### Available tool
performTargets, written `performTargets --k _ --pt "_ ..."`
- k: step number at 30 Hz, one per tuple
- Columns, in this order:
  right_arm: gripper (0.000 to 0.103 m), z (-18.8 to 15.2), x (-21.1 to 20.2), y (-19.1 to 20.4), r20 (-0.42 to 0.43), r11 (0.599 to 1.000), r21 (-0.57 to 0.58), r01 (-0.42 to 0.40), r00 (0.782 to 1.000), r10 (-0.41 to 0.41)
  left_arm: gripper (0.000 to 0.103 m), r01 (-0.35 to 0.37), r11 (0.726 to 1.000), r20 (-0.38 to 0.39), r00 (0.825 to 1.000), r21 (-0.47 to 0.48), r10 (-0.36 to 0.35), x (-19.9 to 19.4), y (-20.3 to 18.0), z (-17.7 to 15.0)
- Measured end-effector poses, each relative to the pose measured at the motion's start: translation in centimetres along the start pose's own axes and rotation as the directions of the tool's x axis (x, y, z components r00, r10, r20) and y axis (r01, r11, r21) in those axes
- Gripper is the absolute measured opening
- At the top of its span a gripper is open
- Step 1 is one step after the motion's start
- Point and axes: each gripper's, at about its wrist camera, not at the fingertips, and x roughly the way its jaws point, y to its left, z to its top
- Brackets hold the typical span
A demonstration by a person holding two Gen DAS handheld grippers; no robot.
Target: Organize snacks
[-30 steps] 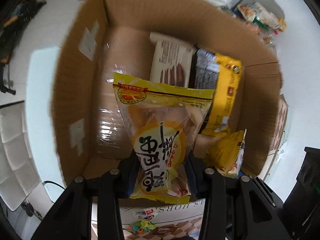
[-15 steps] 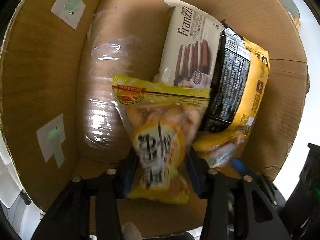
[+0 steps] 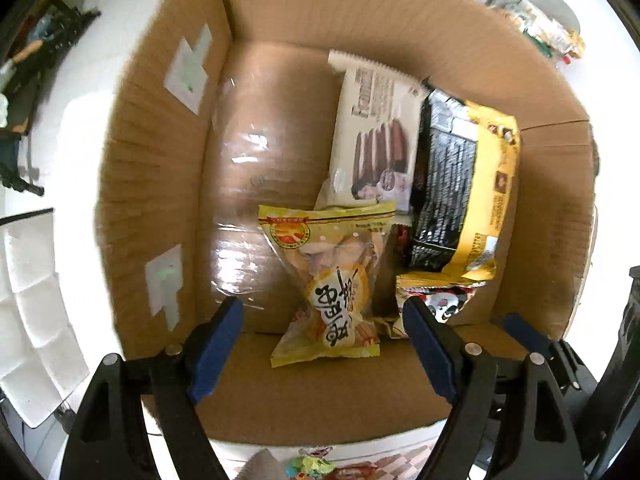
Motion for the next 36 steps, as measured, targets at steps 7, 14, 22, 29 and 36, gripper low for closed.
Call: performTargets --k 7,14,22,29,36 --pt "0.095 -2.9 -4.8 -0.3 0.125 0.997 -0.028 0.068 0.990 -0.064 0.081 -0.060 0.998 0.170 0.984 0.037 0.053 -4.5 -1.1 -3.8" --pt "0.095 -6.4 -9.1 -0.4 0.226 0.996 -0.025 0.082 0.971 -0.074 0.081 -0.094 0.993 0.298 0.952 0.067 0.070 -8.2 -0.2 -7.8" --pt "0.095 -10.8 -13.6 -0.8 0.301 0.998 -0.011 0.066 0.952 -0.059 0.081 -0.090 0.993 0.375 0.925 0.079 0.054 -10.9 -0.3 -12.7" --pt "0.095 -15.9 -15.1 -1.5 0.284 1.000 0.001 0.003 0.959 -0.003 0.081 -0.096 0.992 0.395 0.917 0.077 0.058 -11.4 0.1 -17.8" --pt "0.095 -23.8 -9.8 -3.1 0.079 0.997 0.036 -0.065 0.995 0.062 0.081 -0.201 0.969 0.328 0.934 0.144 0.145 -6.5 0.8 -24.2"
